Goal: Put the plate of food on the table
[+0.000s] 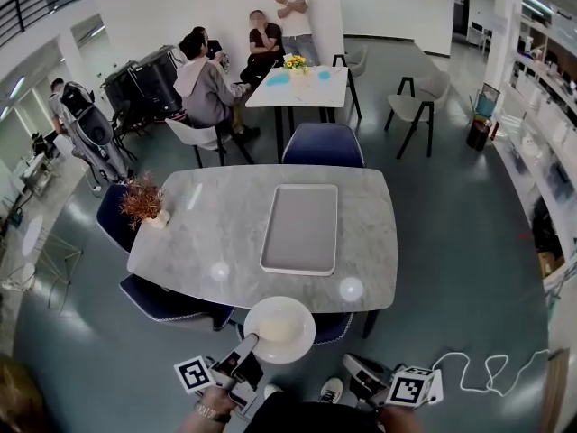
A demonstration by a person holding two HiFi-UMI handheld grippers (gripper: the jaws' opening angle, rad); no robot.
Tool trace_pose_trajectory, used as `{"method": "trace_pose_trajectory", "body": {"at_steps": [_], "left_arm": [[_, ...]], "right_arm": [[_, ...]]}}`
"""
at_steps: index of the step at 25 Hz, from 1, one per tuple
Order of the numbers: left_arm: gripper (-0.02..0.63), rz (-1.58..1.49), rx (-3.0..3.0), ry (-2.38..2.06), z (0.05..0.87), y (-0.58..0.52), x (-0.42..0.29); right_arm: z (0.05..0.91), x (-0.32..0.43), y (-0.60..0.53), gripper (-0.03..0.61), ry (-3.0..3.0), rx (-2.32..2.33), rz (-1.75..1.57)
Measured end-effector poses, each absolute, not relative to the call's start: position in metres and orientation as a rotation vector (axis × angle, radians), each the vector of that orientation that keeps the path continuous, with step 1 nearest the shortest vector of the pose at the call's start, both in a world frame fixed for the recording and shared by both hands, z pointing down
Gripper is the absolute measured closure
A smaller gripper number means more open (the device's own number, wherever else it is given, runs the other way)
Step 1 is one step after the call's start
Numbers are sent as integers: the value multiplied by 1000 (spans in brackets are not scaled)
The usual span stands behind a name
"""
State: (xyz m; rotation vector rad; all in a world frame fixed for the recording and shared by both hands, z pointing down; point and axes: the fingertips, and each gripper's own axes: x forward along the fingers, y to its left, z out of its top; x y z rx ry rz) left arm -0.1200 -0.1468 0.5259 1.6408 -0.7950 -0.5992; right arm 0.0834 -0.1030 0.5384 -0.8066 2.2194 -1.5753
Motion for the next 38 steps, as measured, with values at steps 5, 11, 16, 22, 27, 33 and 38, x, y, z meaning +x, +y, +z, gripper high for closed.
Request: {"method": "trace_pose_trajectory", "body": {"at_steps": [5,11,16,22,27,33,38], "left_arm": [[584,-588,1631,-792,525,-171,-108],[584,-560,1632,-761,526,-212,-99],[584,-526,1648,-726,529,-246,-95],[584,-528,1628,-724,534,-289,-107],[584,-545,1572,-750,553,-329,-121],[584,-538,1531,-786,582,-380,-128],[584,-568,1484,-826,606,-423,-135]], "right_arm": [[545,99,-104,568,2173,-845,-1601],[539,122,-123,568,2143,-969,-1505],[534,125,-134,568,2062,-998,-1489],[530,116,-151,568,2052,-1053,-1458],[523,112,-160,568,2004,-1090,-1445],[526,123,-171,568,1978,-1224,-1397],[530,129,-176,568,1911,-1292,-1389]]}}
